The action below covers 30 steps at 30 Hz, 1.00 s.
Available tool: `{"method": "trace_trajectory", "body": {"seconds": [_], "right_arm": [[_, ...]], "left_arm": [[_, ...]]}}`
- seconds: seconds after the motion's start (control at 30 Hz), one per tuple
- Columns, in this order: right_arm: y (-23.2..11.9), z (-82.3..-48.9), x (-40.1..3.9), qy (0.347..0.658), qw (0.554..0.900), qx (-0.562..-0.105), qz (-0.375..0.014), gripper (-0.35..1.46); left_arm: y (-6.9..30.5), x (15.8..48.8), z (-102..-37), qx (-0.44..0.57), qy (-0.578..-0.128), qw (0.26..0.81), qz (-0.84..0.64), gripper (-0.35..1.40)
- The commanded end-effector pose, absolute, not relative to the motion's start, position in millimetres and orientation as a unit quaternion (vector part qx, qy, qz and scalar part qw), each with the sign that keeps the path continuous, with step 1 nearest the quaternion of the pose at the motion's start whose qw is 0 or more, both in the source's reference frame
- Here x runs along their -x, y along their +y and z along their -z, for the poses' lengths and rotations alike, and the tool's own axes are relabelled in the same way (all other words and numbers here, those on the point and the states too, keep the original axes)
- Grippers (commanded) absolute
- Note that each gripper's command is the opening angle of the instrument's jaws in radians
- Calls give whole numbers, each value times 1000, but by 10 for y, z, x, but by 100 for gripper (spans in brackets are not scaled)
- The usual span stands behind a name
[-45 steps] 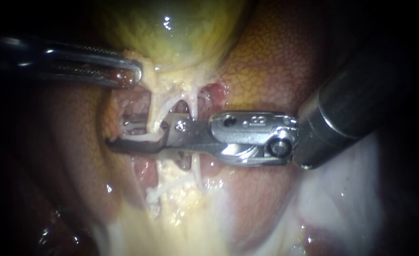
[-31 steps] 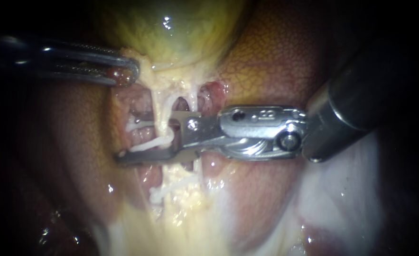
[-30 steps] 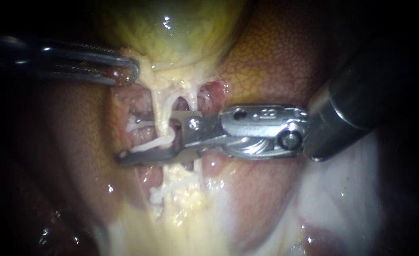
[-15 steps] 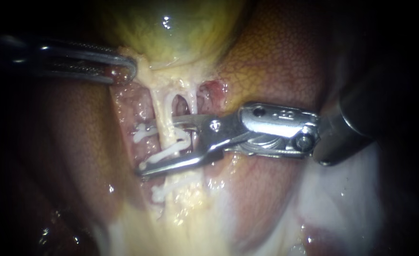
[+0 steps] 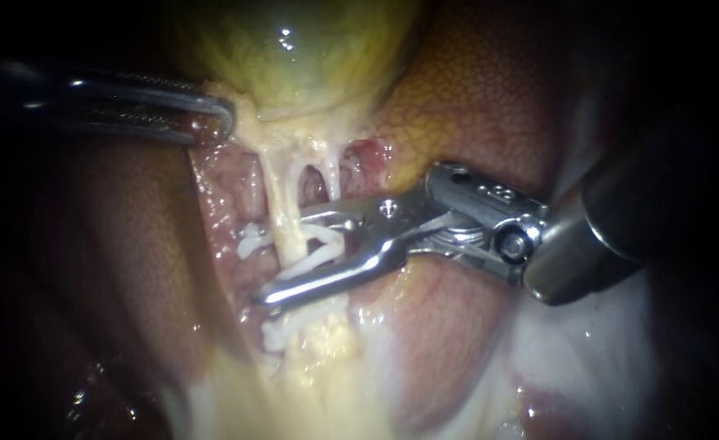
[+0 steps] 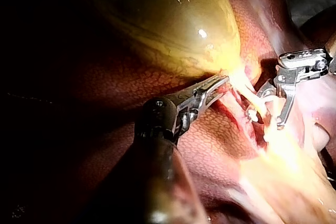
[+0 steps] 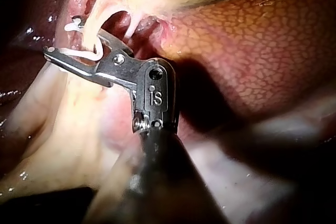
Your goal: Clipping second clip left tube
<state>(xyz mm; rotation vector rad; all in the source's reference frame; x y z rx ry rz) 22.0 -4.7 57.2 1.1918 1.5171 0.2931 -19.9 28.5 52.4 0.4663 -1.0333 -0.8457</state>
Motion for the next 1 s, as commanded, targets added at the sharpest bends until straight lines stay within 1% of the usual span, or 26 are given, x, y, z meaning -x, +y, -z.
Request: {"method": "trace_trajectory", "body": {"seconds": [0.03,0.33,0.57,0.67,0.77,0.83,0.87,0.93,0.97,1.0], "right_arm": [[-50,-573,-220,643,560,-509,-120,42],[-58,-576,-221,643,561,-508,-118,42],[-64,-572,-218,641,558,-515,-108,42],[-62,-577,-218,643,563,-504,-122,42],[-52,-585,-220,645,569,-491,-139,42],[-42,-594,-224,645,577,-473,-165,43],[-37,-598,-225,644,581,-468,-170,43],[-29,-606,-229,637,598,-452,-179,43],[-26,-611,-229,630,615,-439,-182,43],[-26,-612,-229,628,618,-435,-184,43]], "left_arm": [[285,199,-524,-215,-475,760,389,-35],[285,198,-524,-213,-474,760,389,-35],[285,197,-524,-214,-474,760,389,-35],[285,197,-524,-214,-474,760,389,-35],[285,197,-524,-214,-474,760,389,-35],[285,197,-524,-214,-474,760,389,-35],[285,197,-524,-214,-474,760,389,-35],[285,196,-524,-214,-474,760,389,-35],[285,196,-524,-214,-474,760,389,-35],[285,196,-523,-214,-474,760,389,-35]]}}
